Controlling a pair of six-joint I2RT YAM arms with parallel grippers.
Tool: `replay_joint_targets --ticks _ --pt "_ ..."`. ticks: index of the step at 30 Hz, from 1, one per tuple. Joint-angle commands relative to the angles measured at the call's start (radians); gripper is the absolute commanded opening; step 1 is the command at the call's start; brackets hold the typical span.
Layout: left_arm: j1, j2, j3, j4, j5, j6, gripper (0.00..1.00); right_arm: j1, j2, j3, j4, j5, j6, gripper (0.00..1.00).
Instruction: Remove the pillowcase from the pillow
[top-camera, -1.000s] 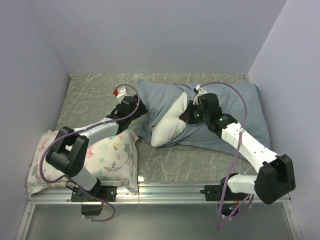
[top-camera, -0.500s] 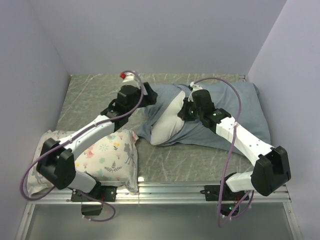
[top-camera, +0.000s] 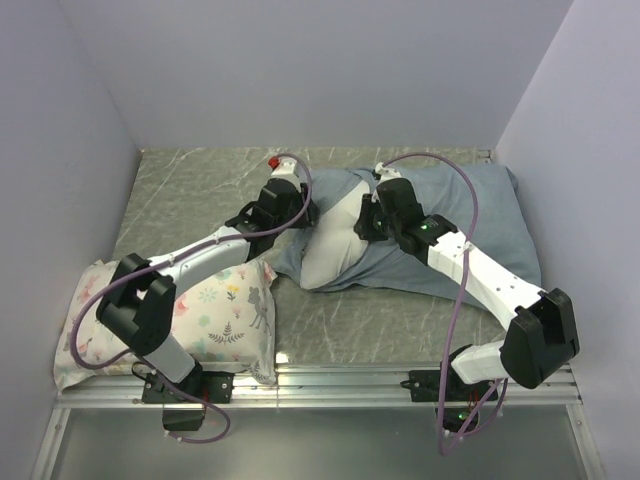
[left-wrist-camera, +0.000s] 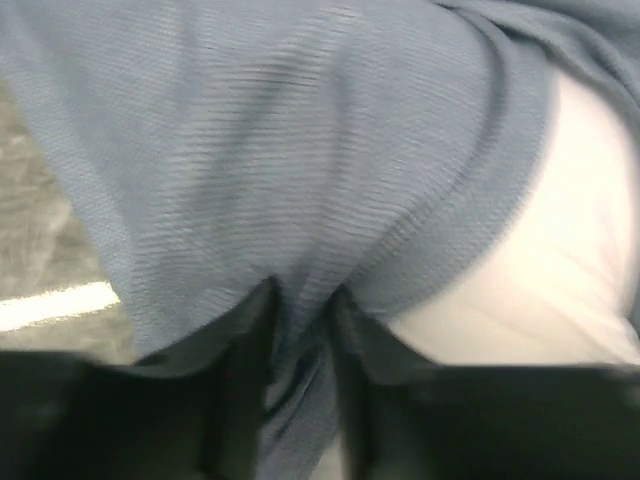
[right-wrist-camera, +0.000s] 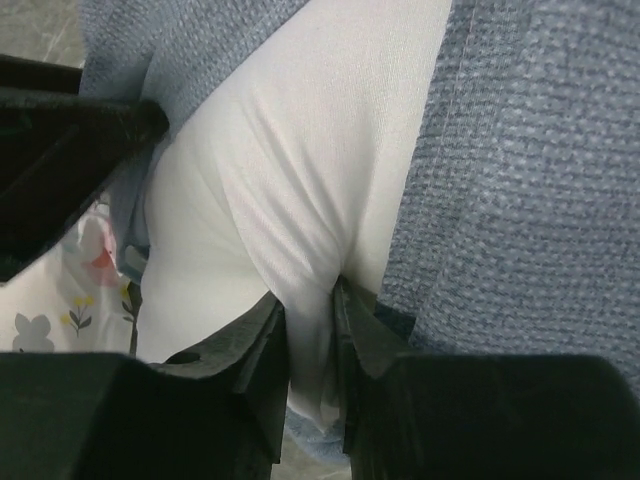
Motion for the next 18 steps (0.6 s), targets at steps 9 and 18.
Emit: replay_joint_targets --ticks 9,18 --pt "0.166 0.102 0.049 -0.07 -0.256 -0.146 0.0 -0.006 -0.013 -0.007 -0.035 0.096 -0.029 0.0" --pt "0.257 0.161 0.061 -0.046 -0.195 -0.174 0.0 -0.059 -0.085 -0.065 -0.032 0.103 -0.029 0.0"
